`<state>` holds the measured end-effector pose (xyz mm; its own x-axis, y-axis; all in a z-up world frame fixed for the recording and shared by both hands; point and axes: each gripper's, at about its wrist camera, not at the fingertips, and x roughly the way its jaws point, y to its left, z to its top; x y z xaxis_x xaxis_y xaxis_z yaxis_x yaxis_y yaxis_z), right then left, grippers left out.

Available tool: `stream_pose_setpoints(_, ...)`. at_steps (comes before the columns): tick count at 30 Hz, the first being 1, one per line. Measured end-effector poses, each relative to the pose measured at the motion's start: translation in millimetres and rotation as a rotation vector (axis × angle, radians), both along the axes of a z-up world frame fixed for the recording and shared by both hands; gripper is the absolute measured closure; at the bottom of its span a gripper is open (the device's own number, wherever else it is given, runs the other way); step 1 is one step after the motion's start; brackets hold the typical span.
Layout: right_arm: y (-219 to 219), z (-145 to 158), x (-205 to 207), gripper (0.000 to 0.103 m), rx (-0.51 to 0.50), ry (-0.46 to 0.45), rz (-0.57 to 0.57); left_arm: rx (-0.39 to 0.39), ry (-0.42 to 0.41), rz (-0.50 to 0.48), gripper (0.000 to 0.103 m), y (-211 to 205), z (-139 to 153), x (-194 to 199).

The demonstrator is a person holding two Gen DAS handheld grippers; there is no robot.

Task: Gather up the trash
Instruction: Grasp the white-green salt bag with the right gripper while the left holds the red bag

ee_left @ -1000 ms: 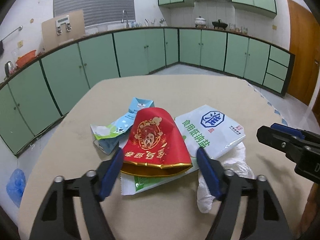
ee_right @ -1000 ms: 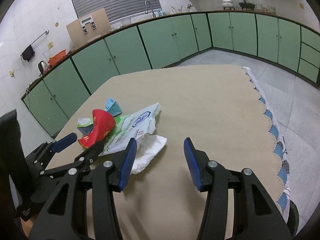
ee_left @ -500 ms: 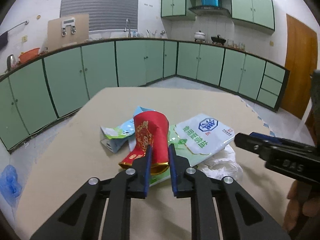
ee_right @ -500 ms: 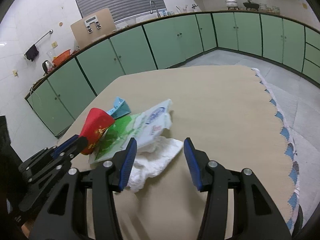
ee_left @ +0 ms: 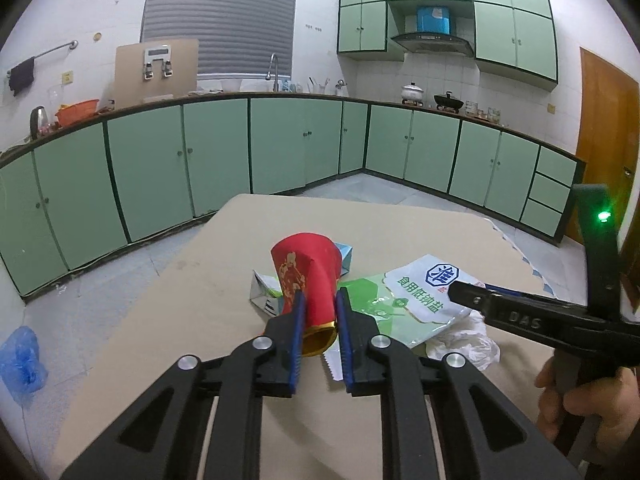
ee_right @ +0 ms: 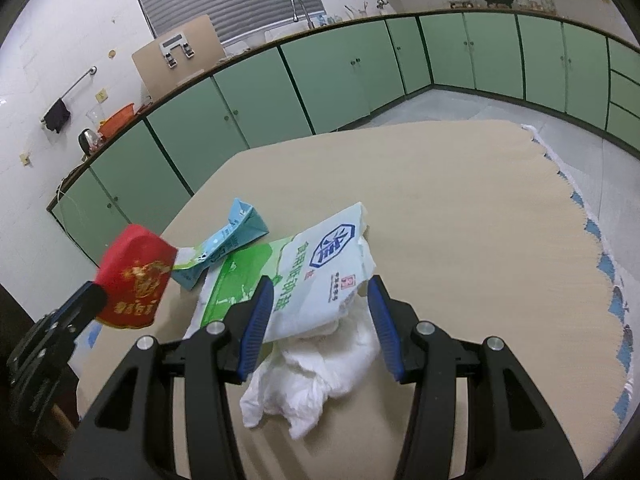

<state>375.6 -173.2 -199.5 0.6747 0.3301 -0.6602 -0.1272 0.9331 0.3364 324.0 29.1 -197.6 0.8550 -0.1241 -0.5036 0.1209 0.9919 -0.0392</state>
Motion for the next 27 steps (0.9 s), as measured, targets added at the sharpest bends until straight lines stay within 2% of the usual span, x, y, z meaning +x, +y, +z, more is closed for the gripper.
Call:
stream_pose_setpoints(2,1.7,-3.8,2.6,0.077,0.007,0.013,0.010,-0.006,0.007,-0.002,0.088,1.1,-1.3,1.2)
stream_pose_setpoints(4,2.0,-2.4,-1.0,0.091,0.012,0.000,0.013,-0.008,0.013,-0.003,0.088,2.1,-2.2,1.0)
stream_pose_setpoints(7,2.4,4.0,-9.6,0.100,0.014,-0.023,0.027,-0.013,0.016,-0.006,0.088,2.8,-2.2,-0.6)
stream_pose_setpoints(27,-23.1,79.5,-66.5,0.102,0.054,-0.145,0.006,-0.005,-0.034,-0.037,0.088,-7.3,28.7,-27.0)
